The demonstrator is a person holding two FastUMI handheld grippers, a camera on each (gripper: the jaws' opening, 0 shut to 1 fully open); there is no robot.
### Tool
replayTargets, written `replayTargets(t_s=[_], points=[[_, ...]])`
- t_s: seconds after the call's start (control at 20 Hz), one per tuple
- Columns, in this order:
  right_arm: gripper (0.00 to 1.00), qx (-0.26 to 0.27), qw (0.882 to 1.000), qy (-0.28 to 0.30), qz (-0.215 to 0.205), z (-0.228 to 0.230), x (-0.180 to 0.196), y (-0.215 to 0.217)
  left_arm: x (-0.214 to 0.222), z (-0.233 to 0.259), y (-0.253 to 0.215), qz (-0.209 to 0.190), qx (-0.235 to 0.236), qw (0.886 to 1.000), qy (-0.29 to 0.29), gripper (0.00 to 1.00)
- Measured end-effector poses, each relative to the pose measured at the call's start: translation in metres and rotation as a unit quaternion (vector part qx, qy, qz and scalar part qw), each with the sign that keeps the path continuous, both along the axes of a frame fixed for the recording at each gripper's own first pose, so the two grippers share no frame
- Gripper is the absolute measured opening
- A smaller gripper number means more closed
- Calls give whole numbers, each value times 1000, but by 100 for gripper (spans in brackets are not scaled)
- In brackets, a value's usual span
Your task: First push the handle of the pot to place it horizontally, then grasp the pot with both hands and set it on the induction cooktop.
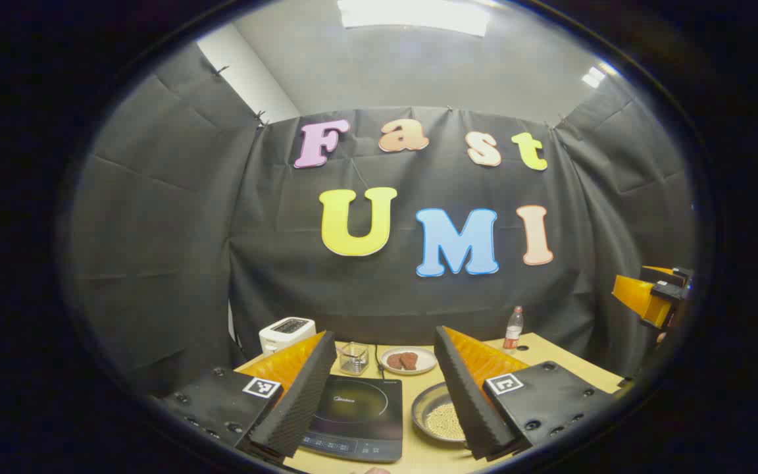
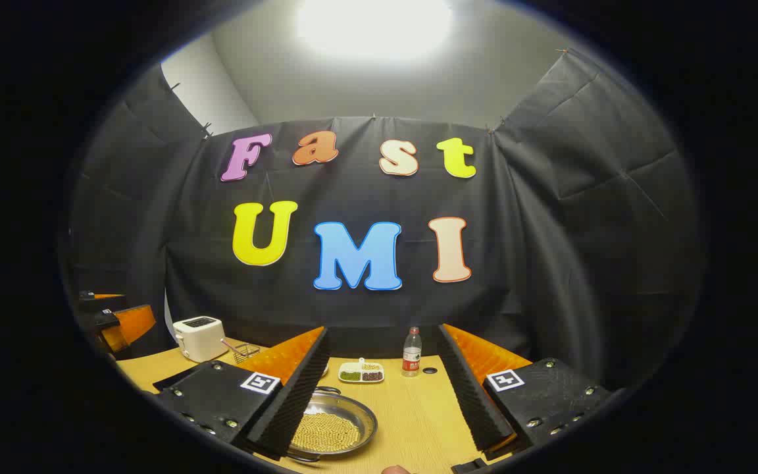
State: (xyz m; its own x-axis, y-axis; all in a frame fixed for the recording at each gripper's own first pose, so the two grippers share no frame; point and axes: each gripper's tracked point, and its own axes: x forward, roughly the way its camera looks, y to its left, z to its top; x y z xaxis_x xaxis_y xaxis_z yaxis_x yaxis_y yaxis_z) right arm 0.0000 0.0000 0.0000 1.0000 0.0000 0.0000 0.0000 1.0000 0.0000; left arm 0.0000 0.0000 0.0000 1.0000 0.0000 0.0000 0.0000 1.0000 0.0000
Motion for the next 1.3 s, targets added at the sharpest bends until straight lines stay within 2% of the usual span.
replayTargets(t_s=[0.1, 0.2, 0.55, 0.6, 1.3], points=[[98, 0, 1000, 0, 0, -1, -1, -2, -2, 2, -2, 0, 0, 1000, -1, 94], [98, 3, 1000, 3, 0, -2, -1, -4, -3, 3, -4, 0, 2, 1000, -2, 100], [98, 7, 1000, 4, -3, -3, -2, -8, -6, 5, -6, -1, 8, 1000, -8, 100], [98, 6, 1000, 3, -4, -2, -2, -9, -6, 6, -6, -2, 6, 1000, -9, 97], [98, 7, 1000, 5, 4, -2, 2, 0, -4, 8, 1, 0, 5, 1000, -12, 99]])
